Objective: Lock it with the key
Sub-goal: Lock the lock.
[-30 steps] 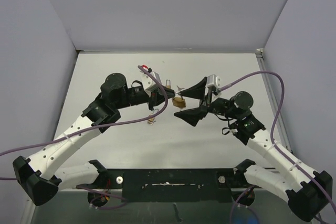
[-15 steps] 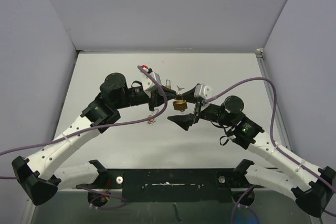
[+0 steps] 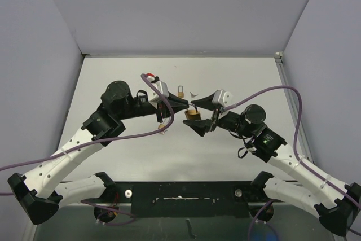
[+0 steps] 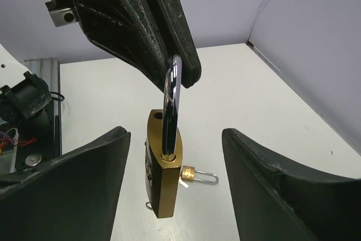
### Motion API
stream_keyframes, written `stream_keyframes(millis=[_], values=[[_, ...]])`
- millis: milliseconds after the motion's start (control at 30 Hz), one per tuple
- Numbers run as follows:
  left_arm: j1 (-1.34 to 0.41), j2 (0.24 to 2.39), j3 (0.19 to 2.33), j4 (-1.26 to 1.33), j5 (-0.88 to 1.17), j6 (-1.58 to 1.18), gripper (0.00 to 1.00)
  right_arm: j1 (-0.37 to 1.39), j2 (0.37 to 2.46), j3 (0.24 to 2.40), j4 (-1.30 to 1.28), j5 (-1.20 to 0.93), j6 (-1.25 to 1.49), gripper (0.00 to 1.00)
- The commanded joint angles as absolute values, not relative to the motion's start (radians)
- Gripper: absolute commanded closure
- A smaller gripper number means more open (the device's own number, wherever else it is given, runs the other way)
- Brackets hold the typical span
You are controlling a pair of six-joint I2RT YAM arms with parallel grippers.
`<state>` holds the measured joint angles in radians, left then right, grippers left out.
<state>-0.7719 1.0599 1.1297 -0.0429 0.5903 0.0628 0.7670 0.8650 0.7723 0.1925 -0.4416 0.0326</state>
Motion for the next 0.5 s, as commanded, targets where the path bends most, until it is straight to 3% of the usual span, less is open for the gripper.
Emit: stream_keyframes(millis=[0,133,300,467], values=[[-0.782,1.023,1.178,0.051,0.616,0.047,1.0,0.77,0.863,0.776,0.247,-0.421,0.032,0.34],[-0.784,1.023,1.177,0.049,0.61,0.049,1.0,0.77,0.868,0.775,0.26,-0.43,0.039,0.43],[-0.784,1.022,1.175,0.05,0.596,0.055,1.0,0.771,0.875,0.775,0.262,-0.445,0.044,0.62],[-0.784,1.018,1.173,0.06,0.581,0.06,1.0,0.77,0.886,0.778,0.255,-0.456,0.046,0.67]])
